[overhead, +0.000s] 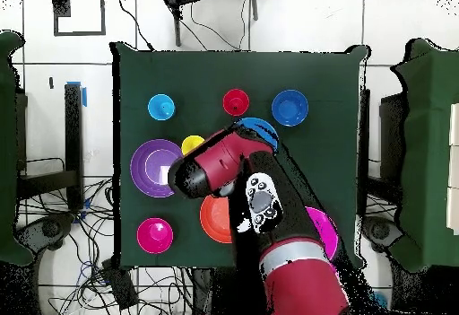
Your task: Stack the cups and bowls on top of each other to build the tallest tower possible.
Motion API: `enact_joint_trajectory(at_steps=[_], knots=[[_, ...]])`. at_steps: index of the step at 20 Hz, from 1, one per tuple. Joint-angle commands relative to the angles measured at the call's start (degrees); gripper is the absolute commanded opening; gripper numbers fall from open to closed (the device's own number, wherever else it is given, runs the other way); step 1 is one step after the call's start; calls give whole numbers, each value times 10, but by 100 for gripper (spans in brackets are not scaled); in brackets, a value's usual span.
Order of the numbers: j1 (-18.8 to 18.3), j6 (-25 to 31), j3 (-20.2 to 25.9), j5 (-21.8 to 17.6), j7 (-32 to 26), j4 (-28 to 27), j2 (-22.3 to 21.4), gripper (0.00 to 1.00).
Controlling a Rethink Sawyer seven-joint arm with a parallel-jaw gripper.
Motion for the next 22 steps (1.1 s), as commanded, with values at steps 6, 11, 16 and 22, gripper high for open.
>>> enact_joint_trajectory(at_steps=[6, 11, 16, 22], knots=[[11, -105, -22, -12, 100, 10, 49, 0], [10, -151, -29, -9, 99, 34, 50, 0], [16, -162, -39, -9, 98, 46, 40, 0], [24, -165, -36, 3, 86, 46, 30, 0]])
